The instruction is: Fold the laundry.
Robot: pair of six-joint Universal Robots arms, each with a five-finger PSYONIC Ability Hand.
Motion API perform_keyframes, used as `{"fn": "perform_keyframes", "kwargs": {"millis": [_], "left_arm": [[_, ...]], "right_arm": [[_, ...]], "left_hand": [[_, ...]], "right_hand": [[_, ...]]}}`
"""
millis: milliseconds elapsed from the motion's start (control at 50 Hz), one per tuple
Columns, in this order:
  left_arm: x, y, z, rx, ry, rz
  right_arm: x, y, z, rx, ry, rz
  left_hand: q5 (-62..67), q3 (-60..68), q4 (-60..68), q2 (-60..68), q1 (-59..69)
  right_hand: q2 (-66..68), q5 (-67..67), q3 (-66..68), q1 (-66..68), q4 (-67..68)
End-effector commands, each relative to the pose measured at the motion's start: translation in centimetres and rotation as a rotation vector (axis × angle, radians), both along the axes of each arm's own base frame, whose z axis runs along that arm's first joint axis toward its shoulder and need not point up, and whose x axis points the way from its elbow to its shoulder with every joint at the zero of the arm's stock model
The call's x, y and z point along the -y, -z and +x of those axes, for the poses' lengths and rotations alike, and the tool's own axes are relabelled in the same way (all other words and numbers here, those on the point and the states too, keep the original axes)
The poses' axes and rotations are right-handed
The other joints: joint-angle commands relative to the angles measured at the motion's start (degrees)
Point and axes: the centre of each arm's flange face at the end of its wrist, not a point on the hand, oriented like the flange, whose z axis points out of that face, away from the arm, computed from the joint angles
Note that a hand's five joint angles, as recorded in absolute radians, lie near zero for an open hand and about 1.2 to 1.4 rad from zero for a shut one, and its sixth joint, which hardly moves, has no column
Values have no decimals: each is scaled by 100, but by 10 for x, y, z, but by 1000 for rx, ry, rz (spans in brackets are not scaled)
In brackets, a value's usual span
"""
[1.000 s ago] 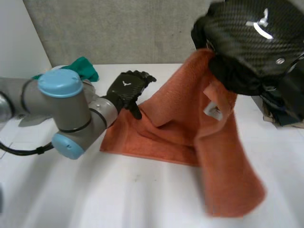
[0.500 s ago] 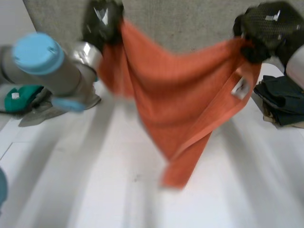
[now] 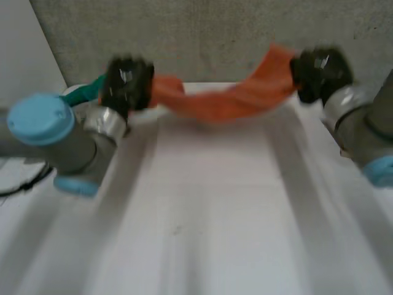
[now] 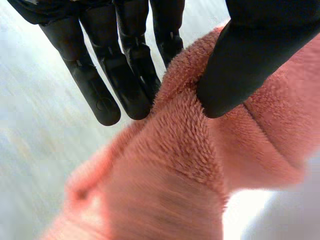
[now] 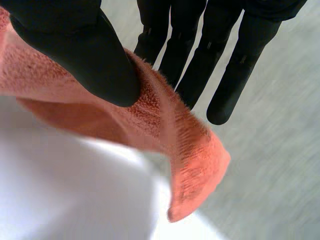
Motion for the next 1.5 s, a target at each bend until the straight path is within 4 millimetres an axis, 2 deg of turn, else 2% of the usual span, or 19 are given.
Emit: {"fn": "perform_keyframes", "kwargs": {"millis": [20, 80, 180, 400, 700, 920, 980, 1000, 1040, 1100, 1120, 1140, 1200, 1220, 1280, 1300, 1380, 1440, 1500], "left_arm": [[-68, 66, 28, 318, 2, 302], [-84, 60, 35, 382, 10, 362], [-86, 31, 42, 358, -3, 364], [-28, -11, 70, 90, -107, 358], [42, 51, 70, 56, 45, 603], [58, 90, 52, 176, 97, 545], [61, 100, 46, 208, 113, 523], [63, 102, 43, 220, 112, 507], [65, 100, 42, 226, 107, 491], [67, 93, 42, 230, 81, 466], [68, 85, 41, 229, 69, 449], [68, 57, 43, 214, 37, 393], [60, 6, 51, 189, -12, 307], [50, -23, 58, 178, -36, 259], [32, -60, 66, 162, -57, 195], [18, -87, 73, 148, -75, 144], [-17, -140, 92, 125, -113, 30], [-45, -163, 102, 118, -130, -11], [-65, -172, 107, 121, -131, -6]], "right_arm": [[-14, 79, -8, -193, -8, 177], [-20, 88, -11, -235, -13, 195], [-24, 96, -15, -249, -9, 214], [-38, 105, -17, -245, -44, 264], [-31, 104, -27, -238, -22, 268], [-32, 106, -28, -239, -20, 274], [-31, 105, -28, -240, -19, 270], [-30, 103, -28, -238, -18, 263], [-29, 100, -28, -237, -17, 260], [-28, 77, -29, -238, -4, 191], [-28, 66, -30, -232, 1, 163], [-27, 47, -33, -222, 15, 119], [-29, 13, -41, -221, 41, 54], [-32, -11, -47, -227, 57, 19], [-39, -46, -54, -234, 75, -25], [-43, -67, -58, -232, 86, -53], [-55, -114, -62, -234, 98, -109], [-64, -141, -64, -251, 101, -137], [-71, -153, -64, -291, 97, -132]], "left_hand": [[-78, -467, -512, -482, -154], [-2314, -2703, -2748, -2718, -2390], [-3869, -4258, -4303, -4273, -3945], [-4058, -4447, -4492, -4462, -4134], [-3603, -3992, -4037, -4007, -3679], [-3116, -3505, -3551, -3520, -3193], [-1021, -1410, -1456, -1425, -1098], [1119, 730, 685, 715, 1043], [1559, 1170, 1125, 1155, 1483], [1559, 1170, 1125, 1155, 1483], [1559, 1170, 1125, 1155, 1483], [1559, 1170, 1125, 1155, 1483], [1559, 1170, 1125, 1155, 1483], [1559, 1170, 1125, 1155, 1483], [1559, 1170, 1125, 1155, 1483], [1559, 1170, 1125, 1155, 1483], [1559, 1170, 1125, 1155, 1483], [1559, 1170, 1125, 1155, 1483], [1559, 1170, 1125, 1155, 1483]], "right_hand": [[1295, 1208, 1194, 1675, 1137], [1295, 1208, 1194, 1675, 1137], [1295, 1208, 1194, 1675, 1137], [1295, 1208, 1194, 1675, 1137], [1295, 1208, 1194, 1675, 1137], [1295, 1208, 1194, 1675, 1137], [1295, 1208, 1194, 1675, 1137], [1295, 1208, 1194, 1675, 1137], [1295, 1208, 1194, 1675, 1137], [1295, 1208, 1194, 1675, 1137], [1295, 1208, 1194, 1675, 1137], [1295, 1208, 1194, 1675, 1137], [1295, 1208, 1194, 1675, 1137], [1295, 1208, 1194, 1675, 1137], [1295, 1208, 1194, 1675, 1137], [1295, 1208, 1194, 1675, 1137], [1295, 1208, 1194, 1675, 1137], [1295, 1208, 1194, 1675, 1137], [1295, 1208, 1194, 1675, 1137]]}}
